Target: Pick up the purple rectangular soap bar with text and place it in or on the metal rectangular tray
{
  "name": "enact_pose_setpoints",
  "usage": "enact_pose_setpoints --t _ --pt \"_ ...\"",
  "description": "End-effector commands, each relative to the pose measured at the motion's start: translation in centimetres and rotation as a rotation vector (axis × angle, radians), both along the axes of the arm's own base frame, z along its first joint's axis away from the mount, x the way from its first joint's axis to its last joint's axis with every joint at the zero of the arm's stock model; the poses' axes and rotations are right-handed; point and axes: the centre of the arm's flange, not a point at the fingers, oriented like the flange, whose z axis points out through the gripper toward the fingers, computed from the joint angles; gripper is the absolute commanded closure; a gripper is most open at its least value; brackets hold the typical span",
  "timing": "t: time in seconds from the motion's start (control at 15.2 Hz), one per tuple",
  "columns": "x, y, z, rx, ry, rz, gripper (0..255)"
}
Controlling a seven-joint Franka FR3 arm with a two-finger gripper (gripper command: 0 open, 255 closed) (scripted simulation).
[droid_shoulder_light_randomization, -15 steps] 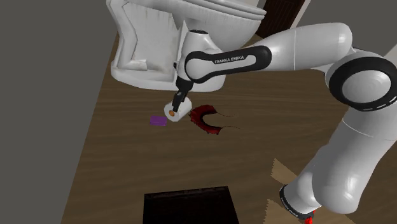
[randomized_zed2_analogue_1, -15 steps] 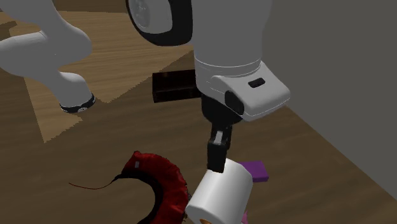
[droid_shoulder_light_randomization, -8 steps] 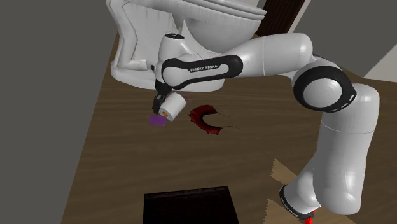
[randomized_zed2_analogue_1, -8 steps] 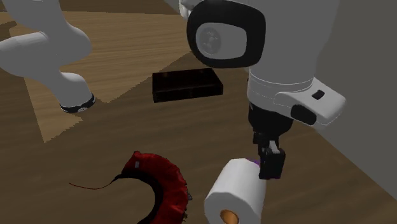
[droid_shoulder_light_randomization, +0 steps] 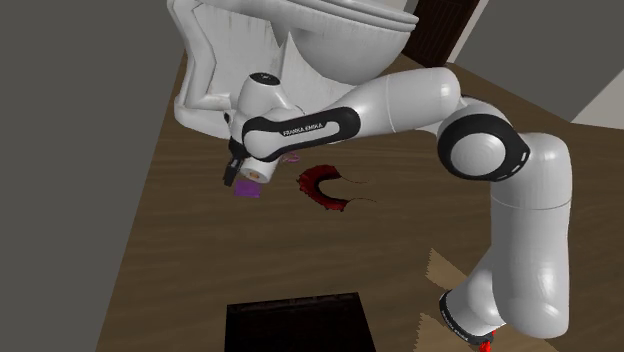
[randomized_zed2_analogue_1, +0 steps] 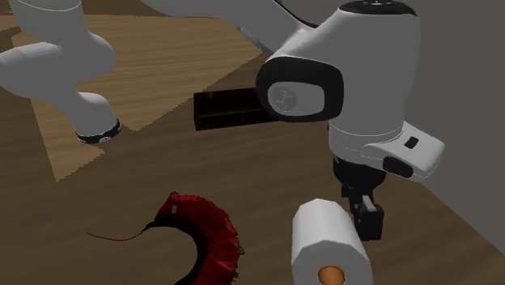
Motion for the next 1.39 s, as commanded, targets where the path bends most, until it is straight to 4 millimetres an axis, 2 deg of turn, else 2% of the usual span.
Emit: enact_pose_setpoints --t 0.0,0.46,0.53,1.12,1.32 --pt "-1.7 -1.6 -3.6 -0.089 0.189 0.000 0" --pt "-1.7 -1.6 -3.6 -0.089 0.189 0.000 0" --pt "-1.7 -1.6 -3.6 -0.089 0.189 0.000 255" --pt "-1.7 -1.6 -3.6 -0.089 0.189 0.000 255" --pt "-1.7 -1.6 -2.1 -0.089 0.189 0.000 255"
